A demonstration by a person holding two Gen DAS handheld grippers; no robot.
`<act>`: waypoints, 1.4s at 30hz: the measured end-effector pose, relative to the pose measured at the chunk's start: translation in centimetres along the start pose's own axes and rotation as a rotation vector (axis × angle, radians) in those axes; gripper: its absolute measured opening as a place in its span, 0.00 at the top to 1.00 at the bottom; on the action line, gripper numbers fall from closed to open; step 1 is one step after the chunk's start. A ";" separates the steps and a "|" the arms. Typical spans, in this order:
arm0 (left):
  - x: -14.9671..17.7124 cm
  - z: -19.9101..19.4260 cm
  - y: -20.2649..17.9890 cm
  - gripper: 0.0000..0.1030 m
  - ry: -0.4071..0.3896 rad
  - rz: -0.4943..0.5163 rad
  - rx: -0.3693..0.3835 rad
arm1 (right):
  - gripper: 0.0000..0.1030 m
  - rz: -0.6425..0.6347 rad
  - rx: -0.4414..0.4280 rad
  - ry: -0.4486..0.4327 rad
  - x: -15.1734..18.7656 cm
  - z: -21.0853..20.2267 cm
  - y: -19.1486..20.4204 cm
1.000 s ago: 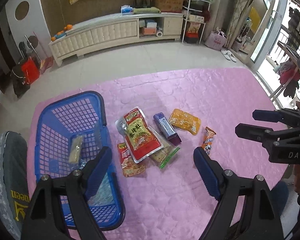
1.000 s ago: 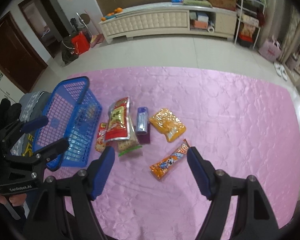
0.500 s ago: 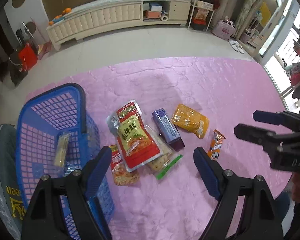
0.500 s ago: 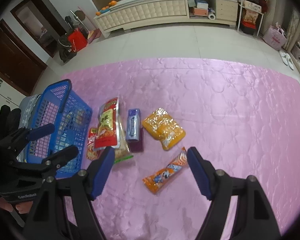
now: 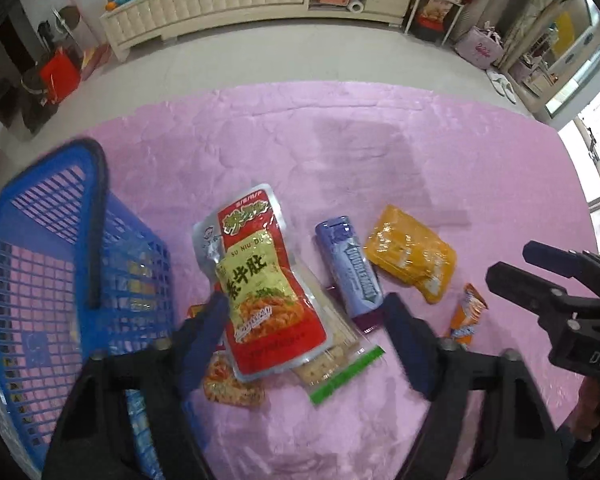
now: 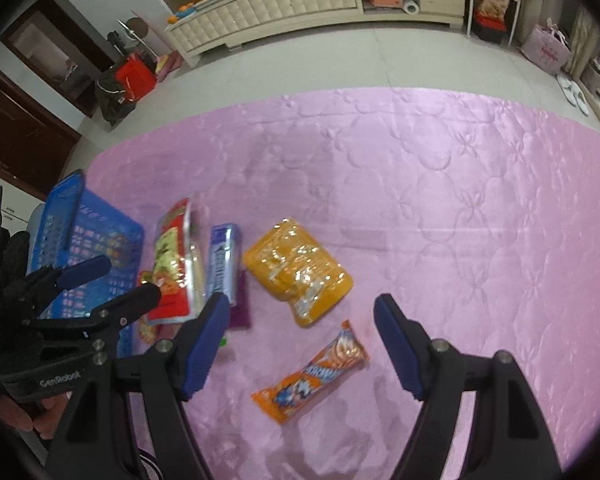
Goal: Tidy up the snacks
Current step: 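Grasp the red 'Su Niu Du' bag with the left tool, then carry the red bag over the basket with the left tool while the right tool grasps a cracker pack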
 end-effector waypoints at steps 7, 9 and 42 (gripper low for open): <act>1.0 3.6 2.3 0.39 0.063 -0.095 -0.031 | 0.24 -0.015 -0.026 0.025 1.1 2.3 0.3; 1.3 4.2 2.4 0.39 0.074 -0.093 -0.040 | 0.24 -0.032 -0.035 0.031 1.4 2.6 0.6; 1.0 -7.3 2.1 0.74 -0.142 0.019 0.044 | 0.24 -0.060 -0.035 0.040 3.0 -0.5 3.8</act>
Point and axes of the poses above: each gripper's, at about its wrist camera, not at the fingertips, and z roughly the way its jaws point, y to its left, x to its underside, the point moved 10 cm from there along z, roughly the way its jaws point, and after that the axes turned 13 degrees about -y, right-handed, at the moved point
